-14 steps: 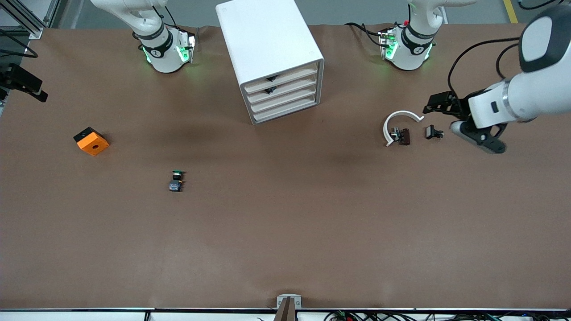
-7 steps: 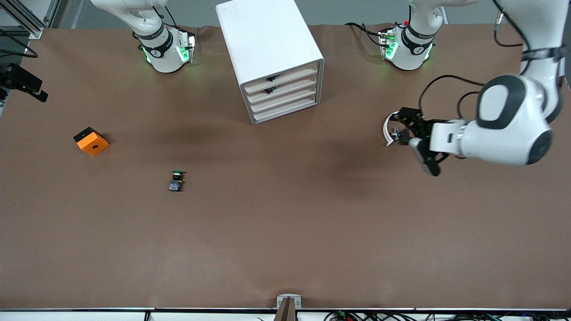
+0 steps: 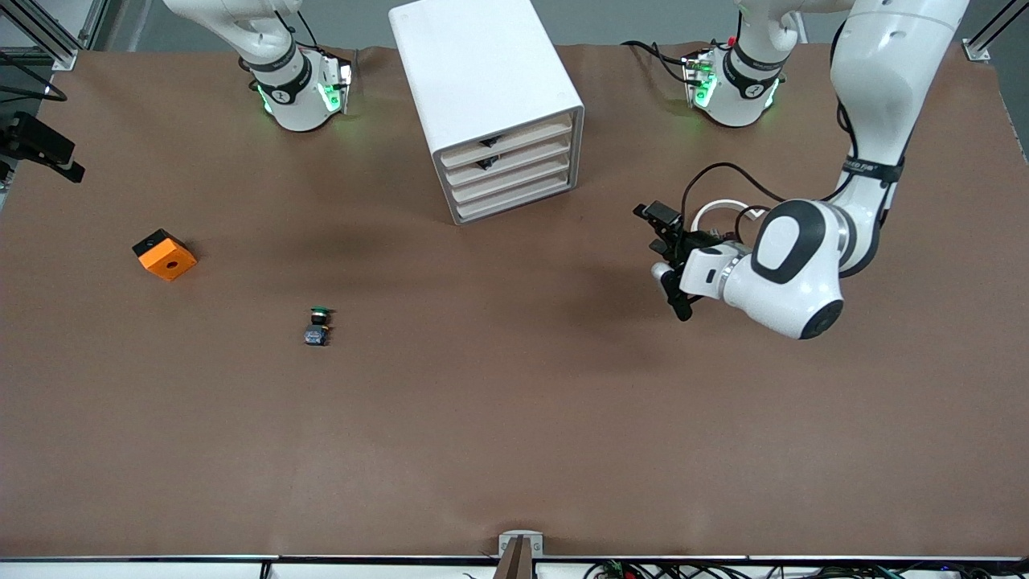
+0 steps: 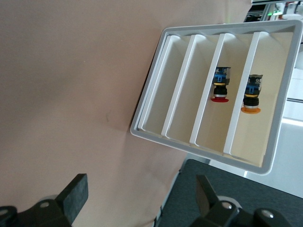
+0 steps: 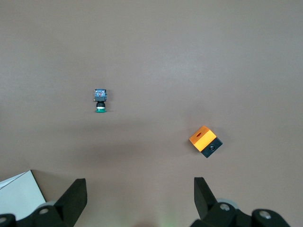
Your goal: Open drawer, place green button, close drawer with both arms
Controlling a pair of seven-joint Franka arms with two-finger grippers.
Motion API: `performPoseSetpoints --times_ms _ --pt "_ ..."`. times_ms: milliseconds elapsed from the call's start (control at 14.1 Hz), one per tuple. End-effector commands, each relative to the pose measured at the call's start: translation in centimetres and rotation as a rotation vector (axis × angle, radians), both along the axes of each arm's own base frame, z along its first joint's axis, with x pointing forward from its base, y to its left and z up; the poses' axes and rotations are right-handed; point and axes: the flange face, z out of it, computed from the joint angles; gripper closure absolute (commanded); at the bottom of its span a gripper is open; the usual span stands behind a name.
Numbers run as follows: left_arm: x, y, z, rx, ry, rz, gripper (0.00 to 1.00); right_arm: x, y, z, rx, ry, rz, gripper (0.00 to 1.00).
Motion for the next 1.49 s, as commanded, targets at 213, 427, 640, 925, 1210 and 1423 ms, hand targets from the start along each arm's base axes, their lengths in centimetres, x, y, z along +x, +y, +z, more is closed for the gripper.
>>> performPoseSetpoints --times_ms 213,427,640,925,1210,1423 --pt "-0.7 -8.6 -2.4 0.115 0.026 0.152 0.00 -0.6 -0.9 0.7 -0.005 -0.012 0.000 0.00" --pt "-1.8 -13.2 -3.4 0.338 0.100 0.346 0.00 -0.3 -1.2 0.2 -0.002 -0.005 -0.017 0.00" --pt "-1.1 -14.5 -3.9 0.551 0.264 0.544 0.00 2.3 -0.8 -3.5 -0.014 0.067 -0.003 0.00" --pt "-0.1 -14.1 -4.7 1.063 0.434 0.923 0.00 5.9 -0.4 -8.8 -0.014 0.153 0.019 0.00" --pt "-2.3 -14.2 -5.6 1.410 0.455 1.051 0.00 7.2 -0.7 -11.3 -0.024 0.185 0.017 0.00" --pt "-4.0 -13.7 -6.4 1.671 0.481 1.100 0.00 7.9 -0.1 -13.4 0.042 0.178 -0.006 0.00"
